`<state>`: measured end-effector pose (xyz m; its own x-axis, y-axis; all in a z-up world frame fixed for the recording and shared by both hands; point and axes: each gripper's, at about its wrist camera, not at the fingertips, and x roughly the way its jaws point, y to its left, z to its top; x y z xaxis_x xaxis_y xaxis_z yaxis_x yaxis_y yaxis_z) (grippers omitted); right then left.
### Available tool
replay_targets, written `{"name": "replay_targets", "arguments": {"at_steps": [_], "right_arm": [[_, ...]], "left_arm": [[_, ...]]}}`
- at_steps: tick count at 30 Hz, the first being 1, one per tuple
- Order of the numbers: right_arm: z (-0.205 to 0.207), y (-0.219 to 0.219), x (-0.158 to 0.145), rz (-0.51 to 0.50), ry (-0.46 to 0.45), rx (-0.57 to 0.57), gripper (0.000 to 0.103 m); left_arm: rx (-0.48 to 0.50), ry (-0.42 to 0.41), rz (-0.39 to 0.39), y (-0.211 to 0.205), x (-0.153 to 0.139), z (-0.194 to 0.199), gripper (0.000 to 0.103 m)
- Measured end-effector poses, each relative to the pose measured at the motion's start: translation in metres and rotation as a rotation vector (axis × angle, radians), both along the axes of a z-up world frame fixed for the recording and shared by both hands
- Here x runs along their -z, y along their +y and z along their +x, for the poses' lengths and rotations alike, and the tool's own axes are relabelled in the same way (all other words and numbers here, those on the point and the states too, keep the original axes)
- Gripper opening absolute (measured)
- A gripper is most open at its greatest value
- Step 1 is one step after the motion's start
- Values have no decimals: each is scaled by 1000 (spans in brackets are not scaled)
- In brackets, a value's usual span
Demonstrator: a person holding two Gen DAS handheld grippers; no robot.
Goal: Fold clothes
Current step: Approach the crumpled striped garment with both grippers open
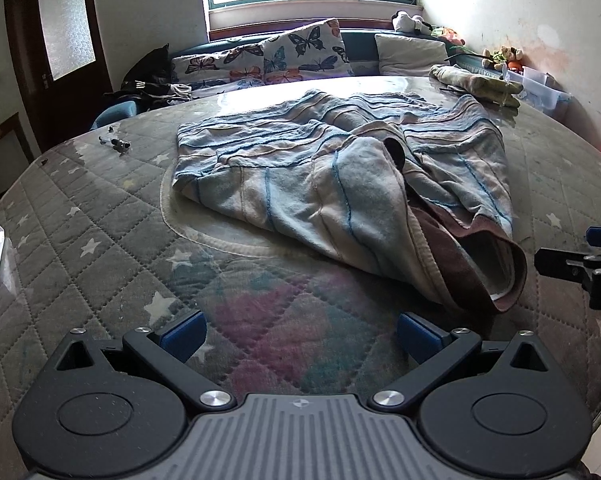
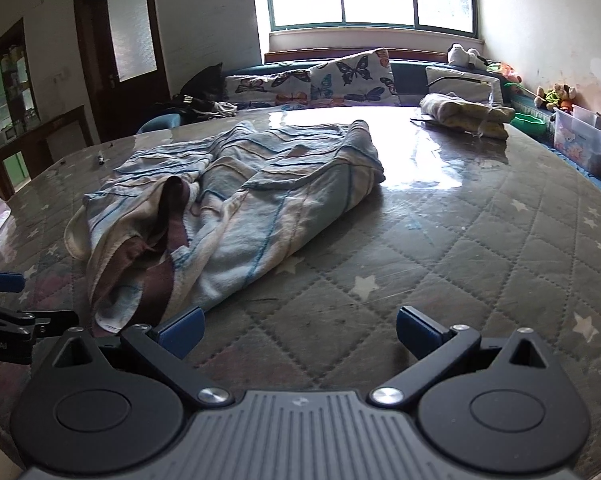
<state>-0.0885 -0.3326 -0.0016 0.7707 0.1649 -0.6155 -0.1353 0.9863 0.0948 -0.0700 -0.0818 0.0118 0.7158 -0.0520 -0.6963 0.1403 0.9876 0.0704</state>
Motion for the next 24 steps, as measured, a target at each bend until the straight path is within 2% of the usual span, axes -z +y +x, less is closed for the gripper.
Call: {"name": "replay_targets", "arguments": {"at_steps": [24], "right_arm": [[1,17,-1,-5,-2,-67,103]], "left_arm": [[15,18,13,-7,-1,4,103]]}}
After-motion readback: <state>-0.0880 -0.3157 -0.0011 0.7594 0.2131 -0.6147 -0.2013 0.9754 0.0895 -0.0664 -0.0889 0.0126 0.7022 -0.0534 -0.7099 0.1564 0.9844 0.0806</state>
